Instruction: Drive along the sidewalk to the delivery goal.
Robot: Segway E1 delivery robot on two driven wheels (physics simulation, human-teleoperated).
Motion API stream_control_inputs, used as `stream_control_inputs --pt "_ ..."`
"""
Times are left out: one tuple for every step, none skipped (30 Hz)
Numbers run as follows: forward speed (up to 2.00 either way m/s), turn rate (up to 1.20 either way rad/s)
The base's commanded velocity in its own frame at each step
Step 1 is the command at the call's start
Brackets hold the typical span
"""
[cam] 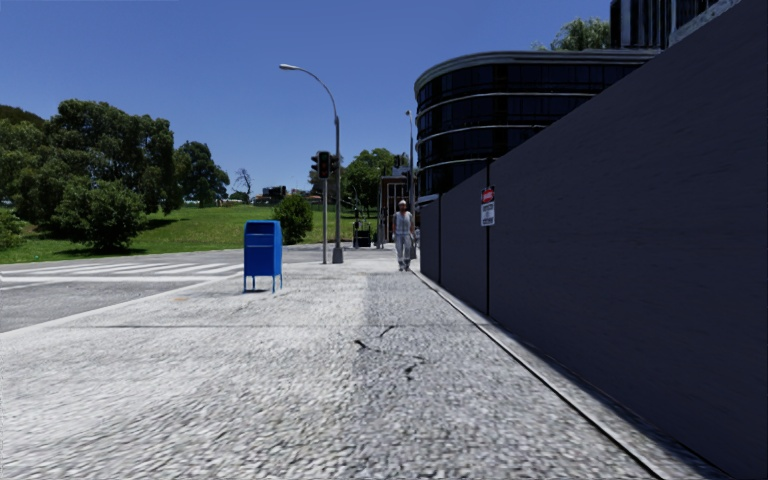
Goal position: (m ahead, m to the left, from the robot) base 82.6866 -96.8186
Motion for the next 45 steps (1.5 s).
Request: stream_control_inputs --pt "2.00 0.00" --pt "2.00 0.00" --pt "2.00 0.00" --pt "2.00 0.00" --pt "2.00 0.00" --pt "2.00 0.00" --pt "2.00 0.00" --pt "2.00 0.00" --pt "2.00 0.00" --pt "2.00 0.00" --pt "2.00 0.00" --pt "2.00 0.00" --pt "2.00 0.00" --pt "2.00 0.00" --pt "2.00 0.00" --pt "2.00 0.00" --pt "2.00 0.00" --pt "2.00 0.00" --pt "2.00 0.00" --pt "2.00 0.00" --pt "2.00 0.00" --pt "2.00 0.00" --pt "2.00 0.00" --pt "2.00 0.00" --pt "2.00 0.00" --pt "2.00 0.00" --pt "2.00 0.00" --pt "2.00 0.00" --pt "2.00 0.00" --pt "2.00 0.00" --pt "2.00 0.00" --pt "2.00 0.00" --pt "2.00 0.00" --pt "2.00 0.00" --pt "2.00 0.00" --pt "2.00 0.00" --pt "2.00 0.00" --pt "2.00 0.00" --pt "2.00 0.00" --pt "2.00 0.00" --pt "2.00 0.00" --pt "2.00 0.09" --pt "2.00 0.26" --pt "2.00 0.26" --pt "2.00 0.39"
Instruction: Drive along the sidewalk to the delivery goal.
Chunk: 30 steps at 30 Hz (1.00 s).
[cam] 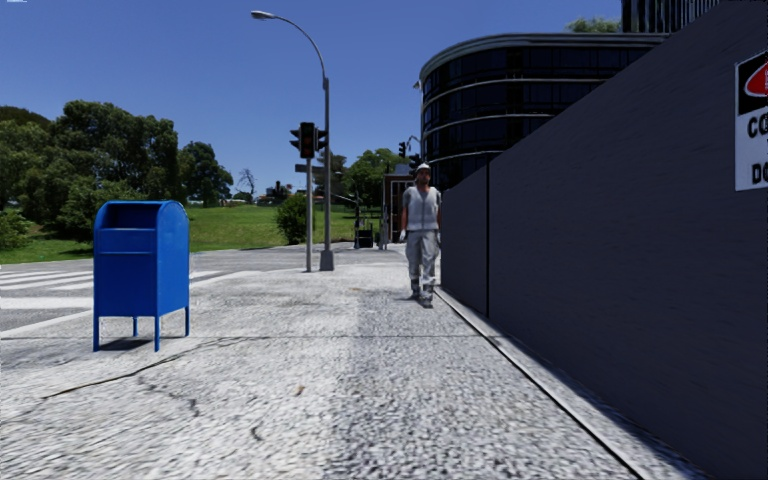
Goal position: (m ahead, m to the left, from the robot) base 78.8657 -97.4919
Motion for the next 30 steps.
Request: stream_control_inputs --pt "2.00 0.44" --pt "2.00 0.46" --pt "2.00 0.46" --pt "2.00 0.46" --pt "2.00 0.47" --pt "2.00 0.47" --pt "2.00 0.47" --pt "2.00 0.47" --pt "2.00 0.47" --pt "2.00 0.43" --pt "2.00 0.20" --pt "2.00 0.00" --pt "2.00 0.00" --pt "2.00 0.00" --pt "2.00 0.00" --pt "2.00 0.00" --pt "2.00 0.00" --pt "2.00 0.00" --pt "2.00 0.00" --pt "2.00 0.00" --pt "2.00 0.00" --pt "2.00 0.00" --pt "2.00 0.00" --pt "2.00 0.00" --pt "2.00 0.00" --pt "2.00 0.00" --pt "2.00 0.00" --pt "2.00 0.00" --pt "2.00 0.00" --pt "2.00 0.00"
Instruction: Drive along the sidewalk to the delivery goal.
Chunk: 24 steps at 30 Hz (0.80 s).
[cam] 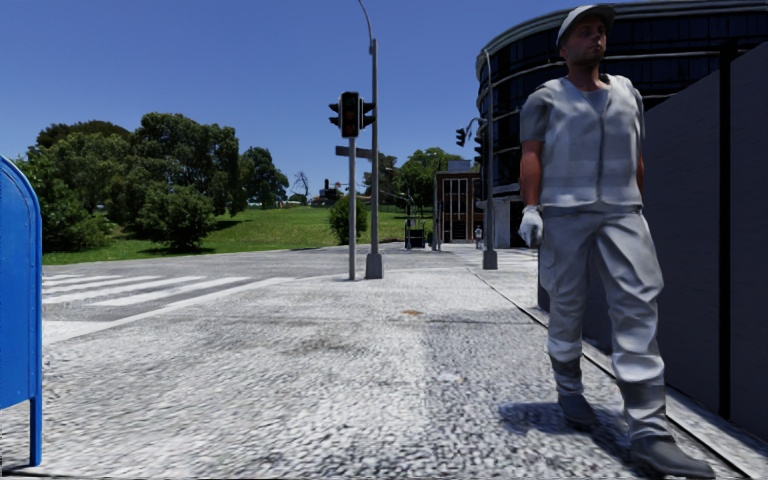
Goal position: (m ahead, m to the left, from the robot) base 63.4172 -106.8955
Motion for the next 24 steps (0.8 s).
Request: stream_control_inputs --pt "2.00 0.00" --pt "2.00 0.00" --pt "2.00 0.00" --pt "2.00 0.00" --pt "2.00 0.00" --pt "2.00 0.00" --pt "2.00 0.00" --pt "2.00 0.00" --pt "2.00 0.00" --pt "2.00 0.00" --pt "2.00 0.00" --pt "2.00 0.00" --pt "2.00 0.00" --pt "2.00 0.00" --pt "2.00 0.00" --pt "2.00 -0.04" --pt "2.00 -0.12" --pt "2.00 -0.12" --pt "2.00 -0.20" --pt "2.00 -0.24" --pt "2.00 -0.25" --pt "2.00 -0.25" --pt "2.00 -0.25" --pt "2.00 -0.25"
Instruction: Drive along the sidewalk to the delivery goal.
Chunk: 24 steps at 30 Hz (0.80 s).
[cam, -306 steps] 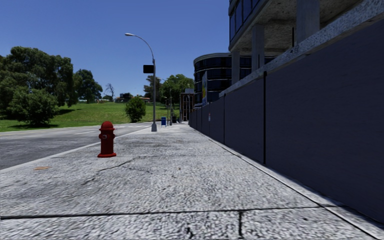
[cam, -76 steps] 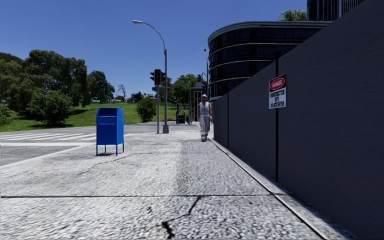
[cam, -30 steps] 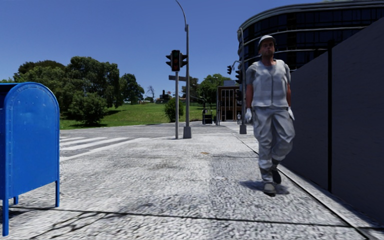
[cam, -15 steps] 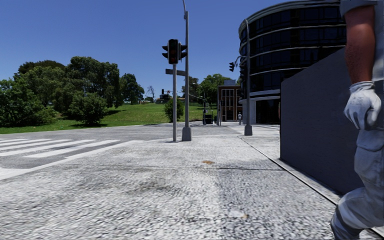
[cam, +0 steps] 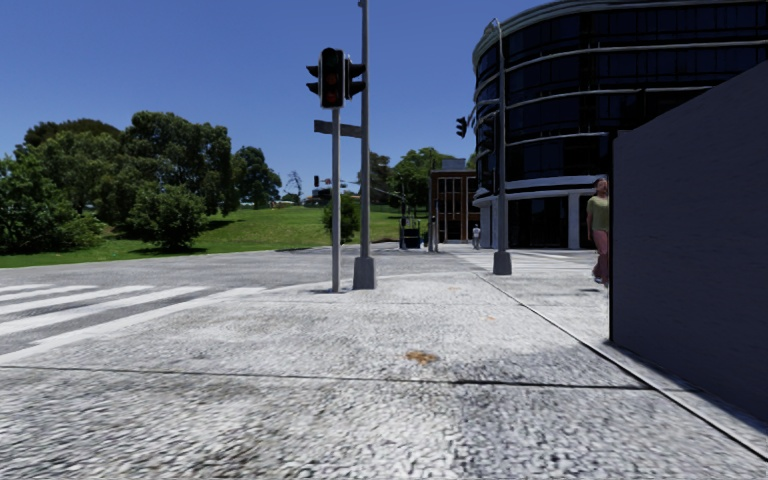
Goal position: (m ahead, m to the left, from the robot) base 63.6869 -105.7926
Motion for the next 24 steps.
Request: stream_control_inputs --pt "2.00 -0.25" --pt "2.00 -0.25" --pt "2.00 -0.25" --pt "2.00 -0.25" --pt "2.00 -0.25" --pt "2.00 -0.25" --pt "2.00 -0.25" --pt "2.00 -0.29" --pt "2.00 -0.32" --pt "2.00 -0.35" --pt "2.00 -0.35" --pt "2.00 -0.36" --pt "2.00 -0.36" --pt "2.00 -0.36" --pt "2.00 -0.36" --pt "2.00 -0.36" --pt "2.00 -0.36" --pt "2.00 -0.36" --pt "2.00 -0.36" --pt "2.00 -0.36" --pt "2.00 -0.36" --pt "2.00 -0.36" --pt "2.00 -0.36" --pt "2.00 -0.36"
